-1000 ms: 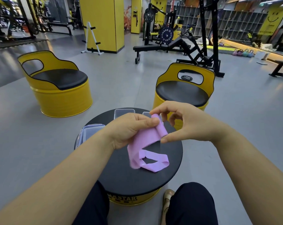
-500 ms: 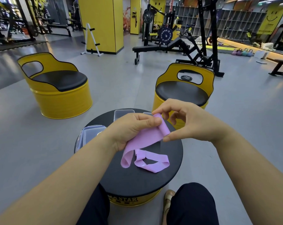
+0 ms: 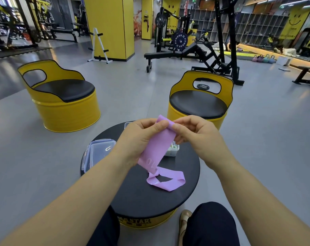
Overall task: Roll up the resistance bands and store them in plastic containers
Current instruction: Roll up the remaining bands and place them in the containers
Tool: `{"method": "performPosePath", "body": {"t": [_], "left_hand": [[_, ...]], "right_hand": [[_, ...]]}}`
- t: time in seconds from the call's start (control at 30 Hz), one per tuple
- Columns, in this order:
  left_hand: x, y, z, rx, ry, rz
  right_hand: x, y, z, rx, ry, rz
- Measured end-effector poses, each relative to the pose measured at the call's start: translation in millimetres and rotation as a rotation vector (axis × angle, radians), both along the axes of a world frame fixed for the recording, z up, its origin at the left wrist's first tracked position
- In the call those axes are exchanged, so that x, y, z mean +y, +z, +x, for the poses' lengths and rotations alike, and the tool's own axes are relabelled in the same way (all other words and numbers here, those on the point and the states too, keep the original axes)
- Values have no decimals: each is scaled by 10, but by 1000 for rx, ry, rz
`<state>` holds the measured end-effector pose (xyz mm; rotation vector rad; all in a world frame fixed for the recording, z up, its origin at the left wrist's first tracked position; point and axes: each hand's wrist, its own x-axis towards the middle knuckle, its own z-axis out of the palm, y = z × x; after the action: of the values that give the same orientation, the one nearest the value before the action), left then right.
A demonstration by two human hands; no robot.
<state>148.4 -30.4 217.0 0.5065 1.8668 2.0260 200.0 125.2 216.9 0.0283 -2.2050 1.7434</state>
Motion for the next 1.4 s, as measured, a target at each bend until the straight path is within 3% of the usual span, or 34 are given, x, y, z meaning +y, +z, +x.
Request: {"method": "performPosePath", "body": {"t": [0.4,0.63,0.9,1.4], "left_hand": [[-85,71,-45,195,-57,-111],[-54,56,-32,171,-22,-12],[-47,33,-6,180,29,33],[-78,-10,-14,164,37,-36]], "right_hand": [[68,76,15,59,-18,119],[54,73,37,16,0,9],[51,39,38,4,-23,48],[20,-17,28,27,61,-78]]}}
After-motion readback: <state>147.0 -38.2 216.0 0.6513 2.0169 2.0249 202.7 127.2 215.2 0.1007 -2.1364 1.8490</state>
